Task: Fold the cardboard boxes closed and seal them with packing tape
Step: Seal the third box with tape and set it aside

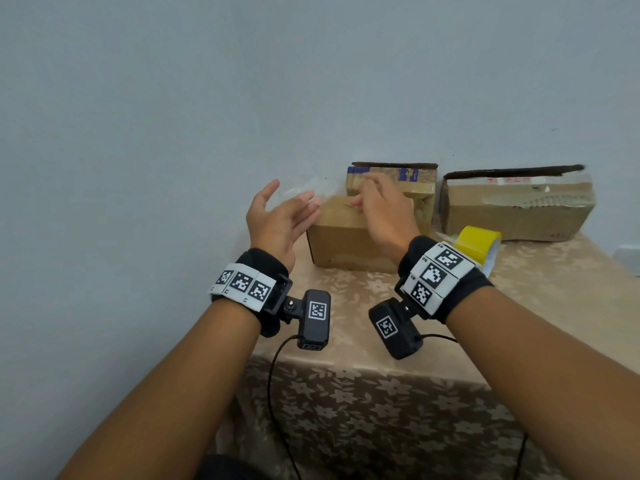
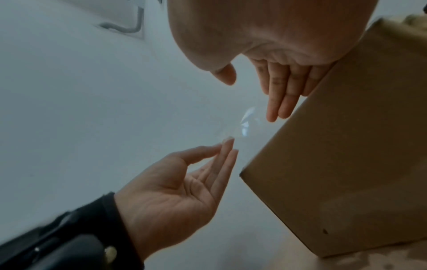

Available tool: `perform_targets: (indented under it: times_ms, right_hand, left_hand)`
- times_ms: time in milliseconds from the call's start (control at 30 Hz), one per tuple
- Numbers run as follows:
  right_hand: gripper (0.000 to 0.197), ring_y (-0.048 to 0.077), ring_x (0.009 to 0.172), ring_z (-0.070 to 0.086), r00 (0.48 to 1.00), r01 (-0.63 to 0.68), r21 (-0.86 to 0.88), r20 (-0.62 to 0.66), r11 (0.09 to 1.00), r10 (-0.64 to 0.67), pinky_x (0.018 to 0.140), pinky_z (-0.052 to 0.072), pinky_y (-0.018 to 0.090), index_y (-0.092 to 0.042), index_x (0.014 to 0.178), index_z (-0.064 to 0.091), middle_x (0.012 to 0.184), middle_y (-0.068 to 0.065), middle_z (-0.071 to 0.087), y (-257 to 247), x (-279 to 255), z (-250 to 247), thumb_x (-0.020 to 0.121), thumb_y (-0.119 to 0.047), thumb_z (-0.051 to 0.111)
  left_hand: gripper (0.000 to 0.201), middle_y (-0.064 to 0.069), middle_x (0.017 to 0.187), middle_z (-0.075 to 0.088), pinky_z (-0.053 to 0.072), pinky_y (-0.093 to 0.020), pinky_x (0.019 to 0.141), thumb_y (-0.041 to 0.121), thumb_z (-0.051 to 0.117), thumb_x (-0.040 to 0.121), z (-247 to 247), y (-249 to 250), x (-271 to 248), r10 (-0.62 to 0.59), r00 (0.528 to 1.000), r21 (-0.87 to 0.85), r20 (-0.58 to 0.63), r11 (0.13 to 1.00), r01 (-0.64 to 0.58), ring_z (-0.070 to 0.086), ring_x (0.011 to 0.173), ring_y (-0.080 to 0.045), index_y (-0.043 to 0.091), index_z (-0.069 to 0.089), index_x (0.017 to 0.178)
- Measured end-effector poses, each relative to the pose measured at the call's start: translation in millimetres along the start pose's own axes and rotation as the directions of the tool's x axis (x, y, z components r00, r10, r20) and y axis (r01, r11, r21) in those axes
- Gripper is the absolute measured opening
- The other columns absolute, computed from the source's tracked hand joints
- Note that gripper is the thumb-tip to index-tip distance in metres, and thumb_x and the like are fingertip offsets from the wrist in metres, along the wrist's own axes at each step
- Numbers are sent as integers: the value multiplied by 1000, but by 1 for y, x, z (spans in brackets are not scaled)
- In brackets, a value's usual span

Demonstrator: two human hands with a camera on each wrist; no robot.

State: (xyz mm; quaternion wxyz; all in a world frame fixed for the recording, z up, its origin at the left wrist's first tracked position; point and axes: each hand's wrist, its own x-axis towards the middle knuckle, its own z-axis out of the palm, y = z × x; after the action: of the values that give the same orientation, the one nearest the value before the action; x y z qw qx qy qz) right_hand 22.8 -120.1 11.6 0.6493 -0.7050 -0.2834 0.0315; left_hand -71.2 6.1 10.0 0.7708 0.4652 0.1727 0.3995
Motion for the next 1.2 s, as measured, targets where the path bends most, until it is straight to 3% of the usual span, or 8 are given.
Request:
perform_targets:
  times_ms: [133,267,467,600,733,867,967,1200]
  right_hand:
    - [49,0,99,57,999,-7,-25,35,1000,8,89,40,26,-25,145,49,100,-19,55,3,7,-6,101,-44,59]
    - [51,5,88,65,999,15,-7,35,1000,-15,88,50,26,-22,138,56,87,-7,66,9,12,-8,91,-21,75]
    - [39,19,88,68,999,27,-42,-24,999,-28,84,55,32,-23,124,64,95,8,71,7,18,-12,88,-12,76]
    - [36,22,101,65,998,-47,-101,30,994,51,80,55,31,-24,118,65,118,4,64,-2,24,-13,87,-7,73]
    - [37,3,85,50,995,-5,-215,92,976,25,63,37,16,-20,125,62,113,-4,53,-5,28,-14,91,-5,64]
    - [34,1,74,49,996,3,-268,89,963,21,59,40,18,-19,125,61,95,-11,51,-9,34,-14,94,-7,59]
    - [32,0,76,51,997,15,-281,82,960,8,59,42,18,-18,126,61,108,-6,52,-11,40,-15,95,-9,59]
    - [32,23,103,64,996,-47,-336,56,941,70,90,56,40,-19,122,62,112,2,63,-10,42,-15,90,-12,63]
  left_hand:
    - [62,-23,102,76,62,-40,85,-10,68,89,1,0,2,-21,1000,-30,-6,999,21,76,94,-33,12,44,142]
    - [55,-24,104,75,63,-40,84,-8,69,89,3,1,1,-32,999,-38,-5,999,32,76,94,-34,9,48,137]
    - [19,-25,100,75,63,-35,66,16,63,101,7,1,3,-54,997,85,-56,995,59,77,84,-33,1,60,112]
    - [28,-20,88,77,64,-35,63,31,57,104,6,3,13,-15,998,244,-57,969,29,78,79,-31,3,64,106]
    - [30,-17,85,77,64,-36,62,35,57,104,4,-1,22,10,996,344,-84,939,20,78,74,-31,7,68,107]
    - [28,-13,89,77,62,-34,59,36,58,103,4,-6,30,47,990,407,-133,913,12,77,68,-28,11,71,103]
    - [26,-7,93,70,56,-28,53,35,62,100,2,-9,36,125,977,456,-172,889,-34,74,60,-21,13,75,95]
    - [19,-3,79,71,53,-23,56,26,73,91,-1,-17,48,123,972,423,-201,906,-27,67,69,-16,8,76,89]
